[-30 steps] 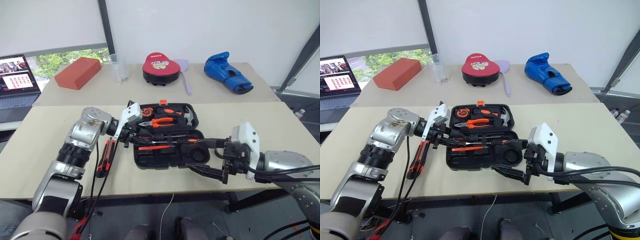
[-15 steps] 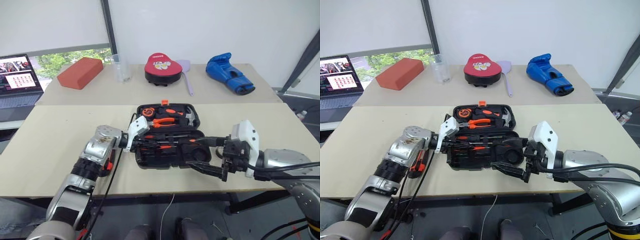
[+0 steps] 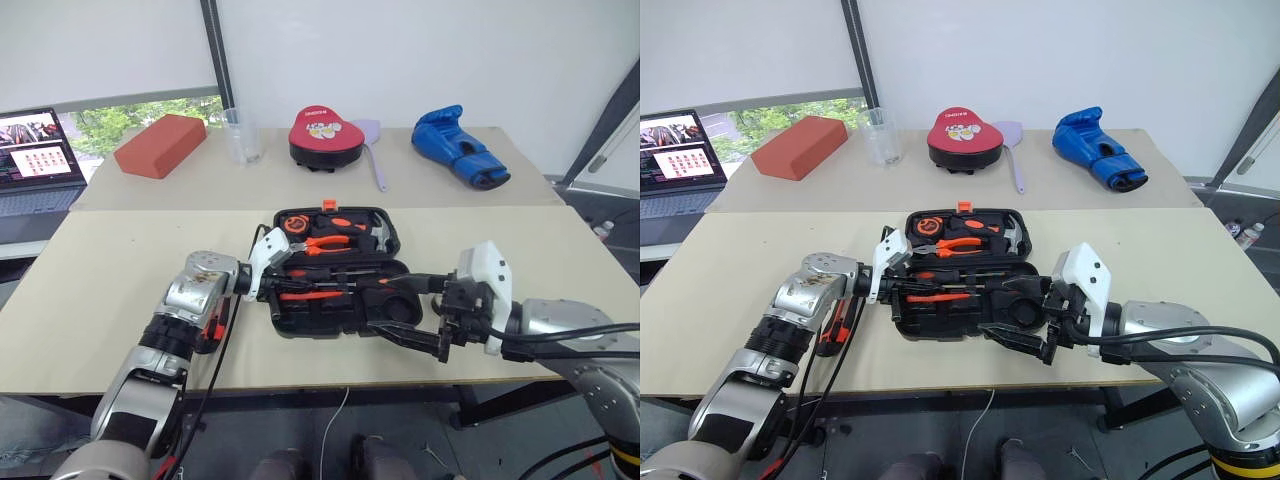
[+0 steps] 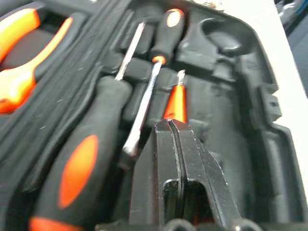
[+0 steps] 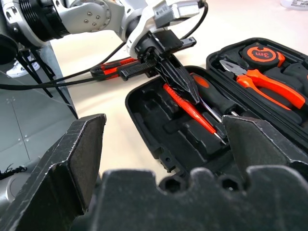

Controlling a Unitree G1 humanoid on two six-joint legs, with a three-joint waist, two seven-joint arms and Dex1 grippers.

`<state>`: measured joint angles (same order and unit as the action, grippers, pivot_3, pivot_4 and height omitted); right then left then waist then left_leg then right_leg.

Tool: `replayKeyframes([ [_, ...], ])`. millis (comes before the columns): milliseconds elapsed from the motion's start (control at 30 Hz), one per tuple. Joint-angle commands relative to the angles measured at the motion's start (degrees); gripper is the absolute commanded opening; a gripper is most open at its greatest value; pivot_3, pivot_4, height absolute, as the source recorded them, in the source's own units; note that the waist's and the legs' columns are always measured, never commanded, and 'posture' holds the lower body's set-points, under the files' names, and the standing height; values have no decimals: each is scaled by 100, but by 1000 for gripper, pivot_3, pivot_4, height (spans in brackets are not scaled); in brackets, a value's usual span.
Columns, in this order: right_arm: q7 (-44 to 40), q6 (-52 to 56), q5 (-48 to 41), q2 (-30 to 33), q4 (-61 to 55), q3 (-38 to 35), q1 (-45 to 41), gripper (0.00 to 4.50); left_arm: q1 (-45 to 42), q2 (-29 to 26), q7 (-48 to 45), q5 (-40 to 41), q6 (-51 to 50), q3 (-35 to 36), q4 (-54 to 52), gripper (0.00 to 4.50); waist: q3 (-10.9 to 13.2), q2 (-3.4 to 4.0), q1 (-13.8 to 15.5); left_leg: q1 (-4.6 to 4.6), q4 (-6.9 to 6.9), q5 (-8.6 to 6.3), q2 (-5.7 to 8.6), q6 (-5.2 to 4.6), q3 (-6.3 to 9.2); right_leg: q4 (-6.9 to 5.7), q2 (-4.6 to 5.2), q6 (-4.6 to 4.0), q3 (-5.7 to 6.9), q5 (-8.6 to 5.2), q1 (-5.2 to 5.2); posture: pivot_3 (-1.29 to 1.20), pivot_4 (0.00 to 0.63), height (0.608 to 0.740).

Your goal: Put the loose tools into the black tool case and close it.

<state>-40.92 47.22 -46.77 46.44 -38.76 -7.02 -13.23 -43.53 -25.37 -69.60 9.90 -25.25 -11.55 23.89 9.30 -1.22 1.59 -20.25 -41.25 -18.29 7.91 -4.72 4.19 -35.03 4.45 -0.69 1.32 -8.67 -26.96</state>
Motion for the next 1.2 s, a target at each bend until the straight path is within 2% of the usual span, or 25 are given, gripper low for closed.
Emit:
replayKeyframes([
  [33,46,-127,16,-35,-46,-47,-89,4500,10,-47,-76,-180,290,-203,16,21,0,0,-2,0,0,0,0,0,0,1,0,0,0,0,0,0,150,740],
  [267,115,-83,-3,-91,-43,-125,-39,4500,492,-234,93,-430,1299,-196,-60,21,-3,2,-9,5,5,0,-1,0,0,2,0,0,-2,0,1,0,150,740],
  [567,114,-96,16,-120,39,-73,-105,4500,250,-95,332,-248,1284,72,132,21,-4,3,-9,11,1,0,-1,0,-1,-1,-1,-1,-2,1,9,0,150,740],
  [700,57,-150,85,-129,111,50,-259,4500,382,-303,368,193,737,510,-626,21,-3,2,-25,8,1,0,-1,0,-1,0,-1,-1,-2,1,6,0,150,740],
  [800,-134,-170,116,-63,247,172,-457,4500,706,-716,512,875,-340,1195,-1722,702,-3,1,-93,0,4,0,-4,0,-2,-2,-4,-1,-3,1,-9,0,150,740],
  [867,-297,-223,212,-60,449,303,-664,4500,1134,-1078,761,1132,-861,1712,-2326,1482,-3,2,-122,1,12,0,-6,0,-2,-1,-7,-2,-3,1,-13,0,150,740],
  [933,-516,-352,374,-87,702,522,-938,4500,1863,-1489,1106,1216,-1266,2425,-2841,2191,-4,4,-176,7,23,0,-7,0,-3,1,-9,-3,-5,1,-13,0,150,740],
  [1033,-745,-505,546,-135,911,736,-1184,4500,2673,-1822,1411,1330,-1572,3103,-3274,3325,-5,7,-222,31,46,0,-4,1,-6,2,-16,-4,-22,1,-12,0,150,740],
  [1133,-1254,-755,745,-207,1185,1118,-1502,4500,4322,-2120,1429,1166,-1492,4413,-3431,4416,-4,7,-243,32,48,0,-4,2,-6,6,-19,-5,-22,0,-11,0,150,740],
  [1200,-1416,-857,857,-278,1332,1257,-1592,4500,4756,-2148,1644,1201,-1611,4743,-3529,4416,-3,6,-219,42,60,-1,-4,2,-9,8,-24,-5,-29,0,-10,0,150,740],
])
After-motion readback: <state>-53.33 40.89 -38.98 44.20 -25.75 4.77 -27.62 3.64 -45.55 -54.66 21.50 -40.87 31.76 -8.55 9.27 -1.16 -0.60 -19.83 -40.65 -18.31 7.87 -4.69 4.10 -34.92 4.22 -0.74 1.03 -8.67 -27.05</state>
